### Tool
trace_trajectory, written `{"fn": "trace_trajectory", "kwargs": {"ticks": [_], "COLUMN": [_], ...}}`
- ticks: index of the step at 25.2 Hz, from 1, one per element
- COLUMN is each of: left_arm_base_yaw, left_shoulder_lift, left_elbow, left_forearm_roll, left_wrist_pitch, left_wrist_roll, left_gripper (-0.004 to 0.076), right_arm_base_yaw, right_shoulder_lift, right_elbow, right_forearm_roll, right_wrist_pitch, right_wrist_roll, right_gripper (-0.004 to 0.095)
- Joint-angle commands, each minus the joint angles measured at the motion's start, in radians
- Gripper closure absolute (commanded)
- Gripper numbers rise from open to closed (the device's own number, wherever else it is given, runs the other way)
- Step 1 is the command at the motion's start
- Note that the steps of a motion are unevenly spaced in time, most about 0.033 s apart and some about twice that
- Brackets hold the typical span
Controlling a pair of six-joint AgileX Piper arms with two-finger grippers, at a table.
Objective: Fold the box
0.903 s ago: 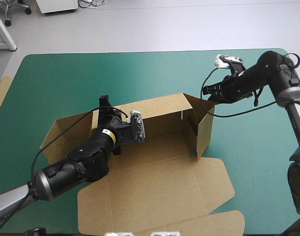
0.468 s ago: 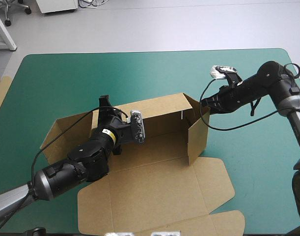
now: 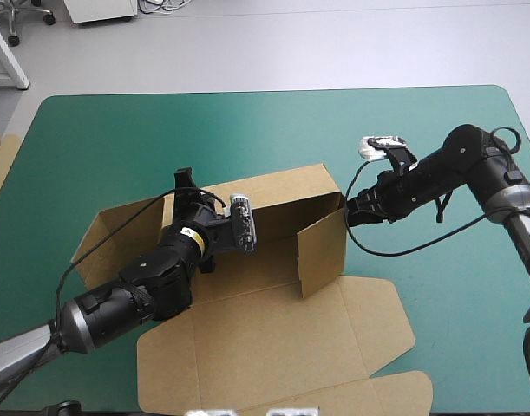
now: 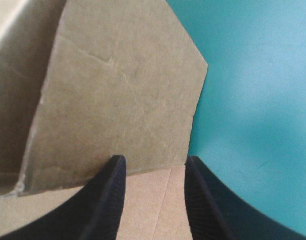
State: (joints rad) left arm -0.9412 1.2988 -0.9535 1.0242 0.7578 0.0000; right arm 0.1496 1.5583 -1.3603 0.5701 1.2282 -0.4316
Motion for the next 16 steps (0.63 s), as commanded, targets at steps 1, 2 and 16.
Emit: {"fn": "trace_trajectory", "kwargs": {"ticks": [1, 2, 16], "left_arm_base_yaw": [-0.016, -0.016, -0.016], "left_shoulder_lift": [-0.005, -0.005, -0.005], "left_elbow": [-0.004, -0.004, -0.004], "left_forearm_roll": [-0.098, -0.098, -0.098], "left_wrist_pitch": [-0.055, -0.055, -0.051], "left_wrist_roll": [-0.019, -0.019, -0.016], "left_gripper": [0.0734, 0.0734, 0.0734], "right_arm_base_yaw": [0.024, 0.032, 0.122], "right_shoulder_lift": [-0.046, -0.046, -0.088], "right_elbow": [-0.007, -0.005, 0.002], "right_forearm_roll": [0.034, 0.036, -0.022], "right_wrist_pitch": [0.015, 0.015, -0.010], "right_wrist_roll": [-0.036, -0.044, -0.077], "right_gripper": [0.0479, 0.0467, 0.0429]}}
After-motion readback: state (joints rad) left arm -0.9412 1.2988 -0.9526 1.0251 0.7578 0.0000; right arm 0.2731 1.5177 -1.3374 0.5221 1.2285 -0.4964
